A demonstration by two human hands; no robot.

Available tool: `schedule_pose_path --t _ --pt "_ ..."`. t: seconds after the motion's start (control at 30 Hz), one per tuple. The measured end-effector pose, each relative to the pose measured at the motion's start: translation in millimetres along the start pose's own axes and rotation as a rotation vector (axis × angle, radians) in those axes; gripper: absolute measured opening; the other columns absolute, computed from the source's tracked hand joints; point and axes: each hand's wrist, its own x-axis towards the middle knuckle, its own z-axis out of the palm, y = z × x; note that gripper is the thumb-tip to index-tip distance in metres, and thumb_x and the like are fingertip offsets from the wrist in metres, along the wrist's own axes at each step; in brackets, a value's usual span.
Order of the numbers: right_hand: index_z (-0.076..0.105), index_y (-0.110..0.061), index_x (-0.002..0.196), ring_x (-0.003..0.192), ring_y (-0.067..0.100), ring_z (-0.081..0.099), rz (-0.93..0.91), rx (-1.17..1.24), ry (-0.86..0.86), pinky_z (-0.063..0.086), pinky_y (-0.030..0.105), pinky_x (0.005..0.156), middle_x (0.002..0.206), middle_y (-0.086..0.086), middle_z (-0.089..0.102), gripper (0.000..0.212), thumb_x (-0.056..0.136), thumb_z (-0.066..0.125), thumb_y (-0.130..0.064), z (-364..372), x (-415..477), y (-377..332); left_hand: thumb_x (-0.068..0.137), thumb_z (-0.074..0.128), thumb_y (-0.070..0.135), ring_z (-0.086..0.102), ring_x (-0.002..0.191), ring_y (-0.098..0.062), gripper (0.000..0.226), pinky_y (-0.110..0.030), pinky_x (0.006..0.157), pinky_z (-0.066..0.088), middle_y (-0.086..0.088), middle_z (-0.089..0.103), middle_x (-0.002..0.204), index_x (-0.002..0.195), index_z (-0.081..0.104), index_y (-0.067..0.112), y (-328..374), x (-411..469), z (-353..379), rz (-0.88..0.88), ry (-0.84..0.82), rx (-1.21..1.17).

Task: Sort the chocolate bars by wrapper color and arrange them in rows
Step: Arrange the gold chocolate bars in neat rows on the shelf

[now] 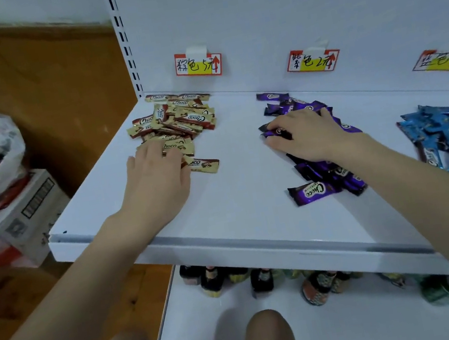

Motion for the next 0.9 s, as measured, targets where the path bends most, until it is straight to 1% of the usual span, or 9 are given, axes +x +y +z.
schedule_pose_path --t 0.17,0.3,0.37,0.47,0.57,0.63,0.67,0.77,0.9 --pt "0.051 -0.028 0.124 0.123 0.025 0.039 0.017 -0.014 0.026 0.021 0.051 0.103 0.13 0.002 0.05 0.045 0.091 0.036 -0.054 1 -5 1 0.09 0.05 0.029 0.045 0.117 -0.046 0.034 -0.054 0.091 0.038 -0.028 0.054 0.12 0.1 0.067 0.001 -16 9 2 0.107 -0.015 -0.033" --pt "0.056 -0.03 0.116 0.115 0.024 0.044 0.028 -0.002 0.022 0.027 0.05 0.1 0.117 0.0 0.056 0.05 0.084 0.038 -0.064 0 -8 4 0.092 0.057 0.03 0.038 0.126 -0.043 0.03 -0.054 0.099 0.033 -0.026 0.049 0.13 0.106 0.067 0.006 -23 18 1 0.188 -0.03 -0.064" --pt "0.062 -0.029 0.102 0.105 0.024 0.048 0.048 -0.011 0.026 0.033 0.048 0.097 0.101 -0.001 0.059 0.057 0.077 0.035 -0.073 -4 -7 3 0.091 0.056 0.037 0.03 0.133 -0.04 0.035 -0.052 0.106 0.026 -0.022 0.042 0.139 0.115 0.065 0.013 -26 27 -1 0.227 -0.057 -0.063" --pt "0.062 -0.011 0.08 0.089 0.026 0.053 0.021 0.08 0.109 0.044 0.043 0.084 0.083 0.007 0.061 0.069 0.076 0.032 -0.073 -7 7 -6 0.085 0.054 0.055 0.021 0.139 -0.035 0.053 -0.052 0.111 0.021 -0.016 0.033 0.148 0.127 0.057 0.023 -31 46 -2 0.232 -0.131 -0.047" --pt "0.059 -0.013 0.09 0.106 0.032 0.05 0.011 0.099 0.152 0.042 0.04 0.089 0.109 0.012 0.06 0.043 0.09 0.037 -0.049 -3 37 -11 0.077 0.048 0.069 0.01 0.143 -0.031 0.073 -0.055 0.112 0.012 -0.011 0.022 0.154 0.139 0.043 0.03 -33 60 0 0.172 -0.195 -0.027" --pt "0.05 -0.017 0.128 0.125 0.029 0.04 0.066 0.005 0.066 0.033 0.041 0.099 0.135 0.007 0.047 0.041 0.096 0.038 -0.039 3 55 -12 0.07 0.038 0.081 -0.001 0.145 -0.028 0.09 -0.058 0.112 0.005 -0.009 0.01 0.158 0.145 0.029 0.032 -33 64 1 0.115 -0.265 -0.016" --pt "0.041 -0.018 0.136 0.13 0.027 0.034 0.096 -0.033 0.022 0.029 0.043 0.102 0.142 0.005 0.04 0.045 0.096 0.037 -0.039 5 64 -11 0.063 0.032 0.089 -0.005 0.145 -0.027 0.101 -0.058 0.112 0.002 -0.008 0.004 0.159 0.147 0.022 0.033 -33 66 2 0.084 -0.301 -0.023" --pt "0.033 -0.022 0.14 0.136 0.023 0.023 0.157 -0.048 -0.046 0.02 0.048 0.107 0.149 0.003 0.029 0.05 0.096 0.033 -0.045 5 82 -8 0.046 0.017 0.098 -0.011 0.145 -0.026 0.12 -0.059 0.111 -0.002 -0.005 -0.007 0.159 0.149 0.008 0.037 -35 75 7 0.033 -0.37 -0.047" --pt "0.032 -0.022 0.141 0.138 0.024 0.021 0.193 0.008 -0.134 0.017 0.05 0.109 0.15 0.002 0.026 0.056 0.094 0.032 -0.052 -1 86 0 0.05 0.021 0.093 -0.013 0.145 -0.025 0.114 -0.059 0.112 -0.003 -0.004 -0.008 0.159 0.149 0.003 0.038 -33 86 9 0.03 -0.486 -0.047"
